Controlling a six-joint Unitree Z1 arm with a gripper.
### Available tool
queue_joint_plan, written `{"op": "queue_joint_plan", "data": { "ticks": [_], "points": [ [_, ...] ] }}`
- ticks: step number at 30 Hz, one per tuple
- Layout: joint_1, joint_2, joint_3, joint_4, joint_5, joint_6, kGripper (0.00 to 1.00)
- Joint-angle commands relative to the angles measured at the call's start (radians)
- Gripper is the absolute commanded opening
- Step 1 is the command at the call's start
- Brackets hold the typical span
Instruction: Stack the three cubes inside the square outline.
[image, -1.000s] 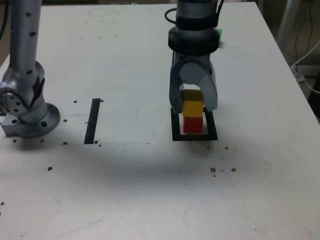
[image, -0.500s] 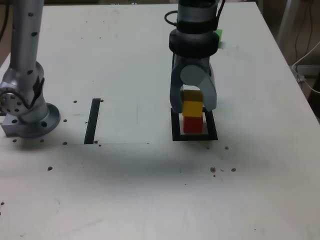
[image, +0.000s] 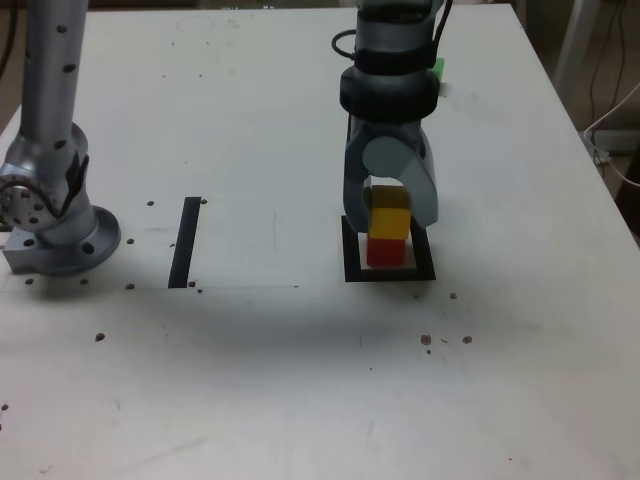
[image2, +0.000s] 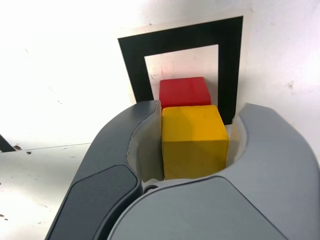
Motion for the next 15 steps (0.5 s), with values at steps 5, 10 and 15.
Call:
{"op": "queue_joint_plan", "data": {
  "ticks": [5,10,15],
  "points": [
    [0.001,0.0,0.016,-0.014,-0.005,0.005,0.99],
    [0.001,-0.016,0.021,-0.014,0.001,0.003,0.99],
    [0.027,-0.053,0.031,0.002,0.04,-0.007,0.99]
  ]
}}
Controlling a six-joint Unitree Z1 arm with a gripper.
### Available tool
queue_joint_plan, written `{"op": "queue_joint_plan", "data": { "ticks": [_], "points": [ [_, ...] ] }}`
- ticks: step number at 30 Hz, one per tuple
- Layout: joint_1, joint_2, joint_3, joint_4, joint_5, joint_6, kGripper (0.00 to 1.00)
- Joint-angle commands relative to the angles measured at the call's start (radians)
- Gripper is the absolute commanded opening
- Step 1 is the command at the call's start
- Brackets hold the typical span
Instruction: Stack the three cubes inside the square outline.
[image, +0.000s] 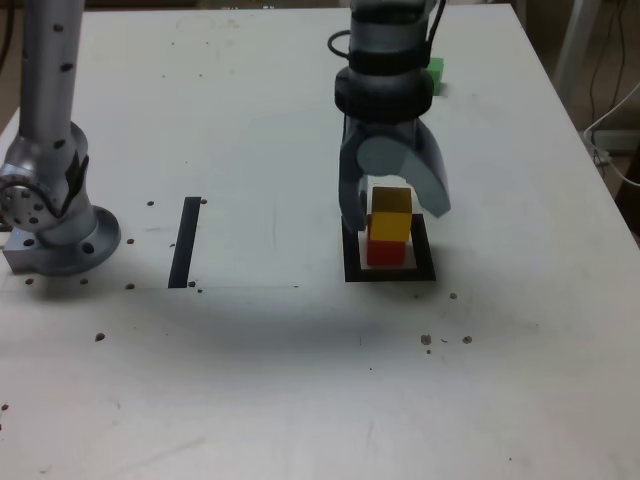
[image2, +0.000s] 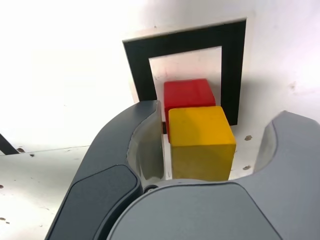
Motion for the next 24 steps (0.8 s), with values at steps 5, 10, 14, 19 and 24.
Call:
{"op": "queue_joint_plan", "data": {
  "ticks": [5,10,14,19,24],
  "points": [
    [0.101,-0.047,-0.001,0.04,0.055,0.003,0.99],
    [0.222,-0.053,-0.029,0.072,0.088,0.053,0.99],
    [0.328,-0.025,-0.094,0.102,0.109,0.147,1.0],
    [0.457,0.063,-0.249,0.157,0.12,0.321,1.0],
    [0.532,0.171,-0.426,0.223,0.119,0.476,0.99]
  ]
}}
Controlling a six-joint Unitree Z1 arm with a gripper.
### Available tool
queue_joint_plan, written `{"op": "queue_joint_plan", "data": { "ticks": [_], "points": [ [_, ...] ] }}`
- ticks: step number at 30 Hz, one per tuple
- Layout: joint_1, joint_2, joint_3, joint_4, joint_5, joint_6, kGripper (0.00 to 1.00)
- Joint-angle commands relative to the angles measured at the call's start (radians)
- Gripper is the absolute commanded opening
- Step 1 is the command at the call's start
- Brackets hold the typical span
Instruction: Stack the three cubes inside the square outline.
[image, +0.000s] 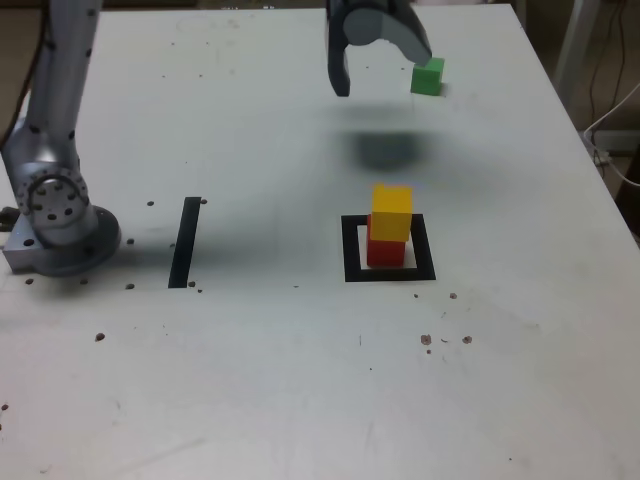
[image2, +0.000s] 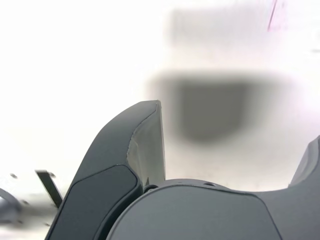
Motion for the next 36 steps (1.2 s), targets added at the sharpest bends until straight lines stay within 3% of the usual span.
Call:
{"op": "queue_joint_plan", "data": {
  "ticks": [1,8,14,36],
  "points": [
    [0.02,0.041,-0.102,0.02,-0.001,0.046,0.99],
    [0.064,0.152,-0.28,0.06,-0.005,0.208,0.99],
    [0.09,0.232,-0.4,0.095,-0.002,0.274,0.99],
    [0.107,0.448,-0.715,0.211,-0.005,0.314,0.93]
  ]
}}
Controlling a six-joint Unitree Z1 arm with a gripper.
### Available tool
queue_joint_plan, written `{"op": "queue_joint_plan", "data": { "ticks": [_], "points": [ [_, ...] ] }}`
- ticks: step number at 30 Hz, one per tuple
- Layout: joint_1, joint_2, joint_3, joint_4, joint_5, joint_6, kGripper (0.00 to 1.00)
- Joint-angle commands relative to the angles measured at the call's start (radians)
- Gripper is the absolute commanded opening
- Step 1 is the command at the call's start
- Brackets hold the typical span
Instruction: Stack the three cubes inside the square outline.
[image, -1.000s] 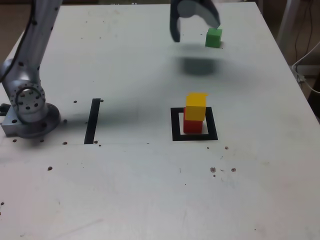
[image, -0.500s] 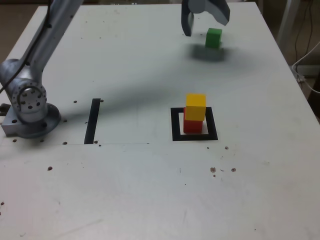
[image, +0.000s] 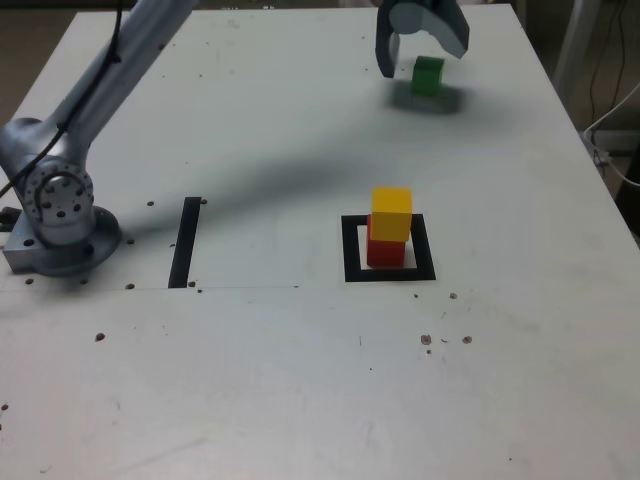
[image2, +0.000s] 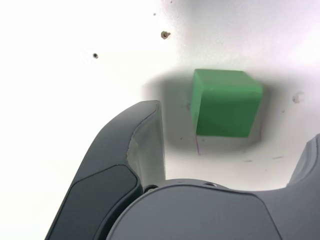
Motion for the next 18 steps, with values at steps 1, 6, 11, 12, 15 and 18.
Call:
{"op": "queue_joint_plan", "data": {
  "ticks": [1,6,11,12,15,18],
  "points": [
    [-0.005,0.014,-0.017,0.007,-0.001,0.001,0.93],
    [-0.014,0.047,-0.057,0.025,-0.002,0.0,0.88],
    [-0.024,0.073,-0.08,0.038,0.001,-0.005,0.79],
    [-0.026,0.076,-0.083,0.039,0.002,-0.007,0.76],
    [-0.029,0.082,-0.089,0.041,0.006,-0.013,0.66],
    [-0.032,0.083,-0.093,0.041,0.014,-0.02,0.55]
  ]
}}
